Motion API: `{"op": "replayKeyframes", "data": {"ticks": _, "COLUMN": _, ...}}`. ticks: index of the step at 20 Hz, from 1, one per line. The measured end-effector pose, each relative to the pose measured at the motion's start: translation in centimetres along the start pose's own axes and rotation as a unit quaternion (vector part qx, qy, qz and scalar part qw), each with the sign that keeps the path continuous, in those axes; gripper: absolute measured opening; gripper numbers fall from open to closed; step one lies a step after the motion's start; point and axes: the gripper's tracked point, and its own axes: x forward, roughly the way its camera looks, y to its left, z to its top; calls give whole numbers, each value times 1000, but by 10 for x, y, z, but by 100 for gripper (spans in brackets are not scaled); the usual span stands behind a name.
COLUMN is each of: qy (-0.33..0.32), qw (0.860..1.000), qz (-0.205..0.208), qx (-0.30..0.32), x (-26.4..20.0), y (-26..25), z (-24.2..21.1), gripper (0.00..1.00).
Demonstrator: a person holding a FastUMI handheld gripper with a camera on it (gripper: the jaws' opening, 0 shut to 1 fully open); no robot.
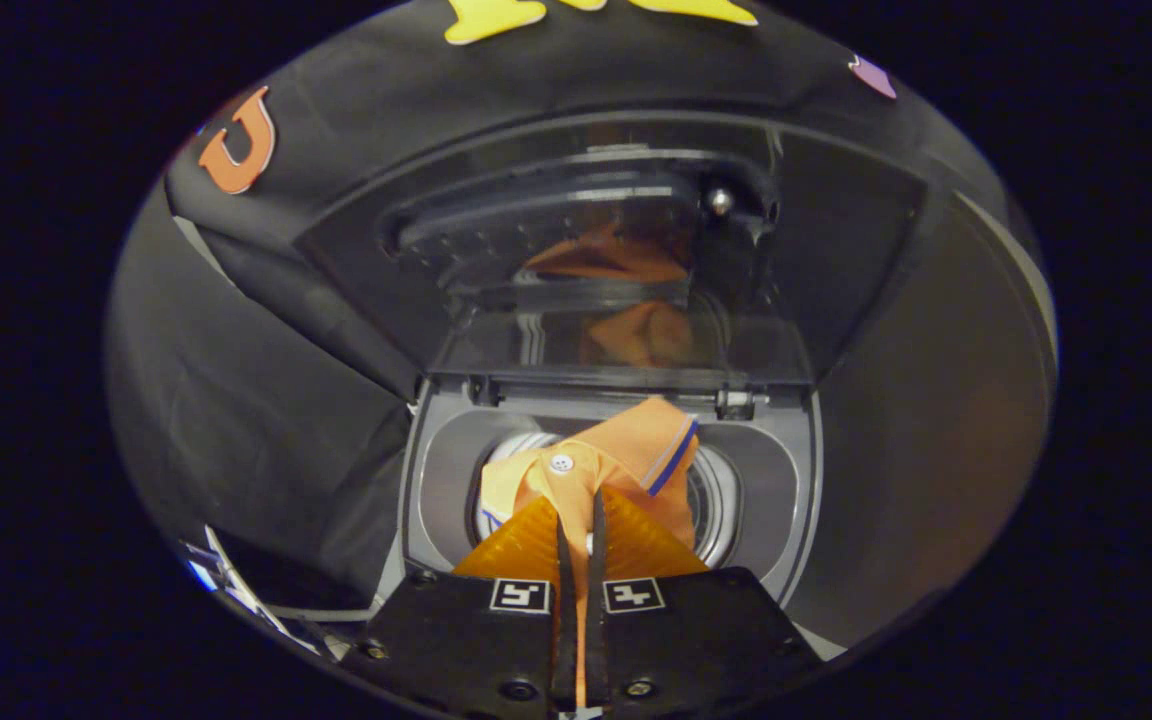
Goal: Put the clothes into the washing machine and then close the washing machine lid.
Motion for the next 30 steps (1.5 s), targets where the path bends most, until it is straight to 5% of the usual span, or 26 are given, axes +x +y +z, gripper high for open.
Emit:
{"op": "replayKeyframes", "data": {"ticks": 15, "qy": 8, "qw": 1000, "qz": -16, "qx": -19, "x": 13, "y": 5, "z": 1, "gripper": 12}}
{"op": "replayKeyframes", "data": {"ticks": 16, "qy": 10, "qw": 1000, "qz": -11, "qx": -22, "x": 10, "y": 9, "z": 6, "gripper": 18}}
{"op": "replayKeyframes", "data": {"ticks": 21, "qy": -34, "qw": 998, "qz": -36, "qx": -28, "x": 14, "y": -2, "z": 12, "gripper": 93}}
{"op": "replayKeyframes", "data": {"ticks": 30, "qy": -44, "qw": 998, "qz": -39, "qx": -30, "x": 3, "y": -4, "z": 12, "gripper": 95}}
